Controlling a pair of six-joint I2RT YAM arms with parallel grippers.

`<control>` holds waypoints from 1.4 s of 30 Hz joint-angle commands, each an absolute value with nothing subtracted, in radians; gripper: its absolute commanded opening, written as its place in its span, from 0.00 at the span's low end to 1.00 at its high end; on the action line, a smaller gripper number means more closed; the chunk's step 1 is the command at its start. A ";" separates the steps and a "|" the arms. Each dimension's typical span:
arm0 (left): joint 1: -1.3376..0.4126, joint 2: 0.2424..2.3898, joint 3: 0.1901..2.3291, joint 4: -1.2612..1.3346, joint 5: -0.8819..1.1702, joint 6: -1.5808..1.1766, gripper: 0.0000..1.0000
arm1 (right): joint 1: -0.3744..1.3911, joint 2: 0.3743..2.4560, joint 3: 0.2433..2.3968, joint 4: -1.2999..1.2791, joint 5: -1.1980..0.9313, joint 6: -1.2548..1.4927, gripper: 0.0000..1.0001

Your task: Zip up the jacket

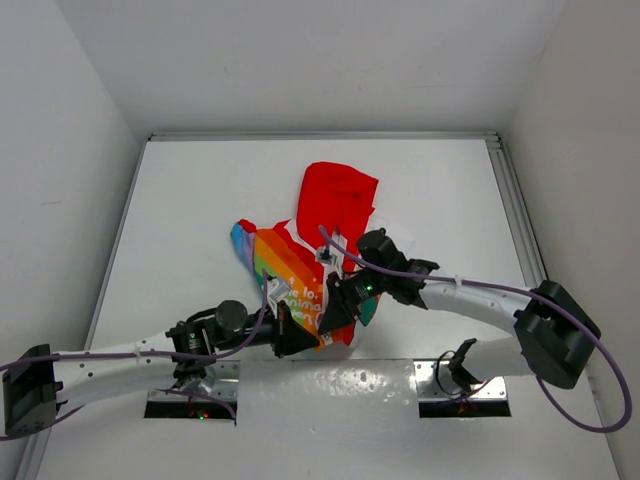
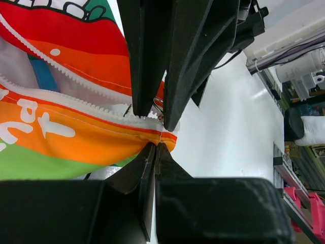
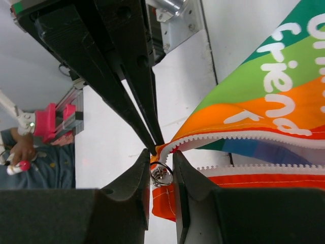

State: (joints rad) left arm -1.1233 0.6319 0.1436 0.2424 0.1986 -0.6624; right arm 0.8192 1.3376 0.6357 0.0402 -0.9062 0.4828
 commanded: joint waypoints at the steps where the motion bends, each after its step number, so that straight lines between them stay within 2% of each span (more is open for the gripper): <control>1: -1.131 0.612 0.153 0.288 0.207 -0.660 0.00 | 0.818 1.301 0.629 0.051 -0.859 0.483 0.00; 6: -1.129 0.621 0.157 0.276 0.206 -0.657 0.00 | 0.819 1.230 0.620 0.058 -0.798 0.523 0.00; 11: -1.131 0.629 0.155 0.285 0.207 -0.666 0.00 | 0.818 1.183 0.632 0.015 -0.612 0.561 0.00; 17: -1.131 0.676 0.153 0.328 0.244 -0.666 0.00 | 0.821 1.275 0.679 0.061 -0.450 0.629 0.00; 21: -1.131 0.704 0.152 0.338 0.241 -0.669 0.00 | 0.824 1.353 0.738 0.083 -0.443 0.646 0.00; 24: -1.129 0.658 0.175 0.266 0.212 -0.655 0.00 | 0.824 1.270 0.692 0.078 -0.486 0.609 0.00; 27: -1.131 0.637 0.166 0.252 0.181 -0.667 0.00 | 0.860 1.103 0.637 -0.044 -0.428 0.588 0.00; 29: -1.129 0.653 0.172 0.249 0.169 -0.669 0.00 | 0.877 0.993 0.603 -0.077 -0.404 0.620 0.00; 34: -1.129 0.692 0.186 0.253 0.147 -0.692 0.00 | 1.021 0.898 0.480 -0.052 -0.333 0.776 0.00; 37: -1.129 0.689 0.192 0.255 0.124 -0.710 0.00 | 1.119 0.818 0.404 -0.006 -0.192 0.863 0.25; 38: -1.129 0.687 0.183 0.271 0.114 -0.725 0.00 | 1.132 0.799 0.372 -0.006 -0.172 0.905 0.38; 41: -1.129 0.687 0.175 0.288 0.106 -0.747 0.00 | 1.147 0.747 0.328 0.035 -0.132 0.980 0.50; 42: -1.129 0.689 0.181 0.287 0.112 -0.747 0.00 | 1.149 0.741 0.299 0.044 -0.126 1.023 0.50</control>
State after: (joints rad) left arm -1.1240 0.6918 0.1478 0.2352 0.1310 -0.7193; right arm 1.1404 0.7734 0.3237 -0.0330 -0.2241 0.8837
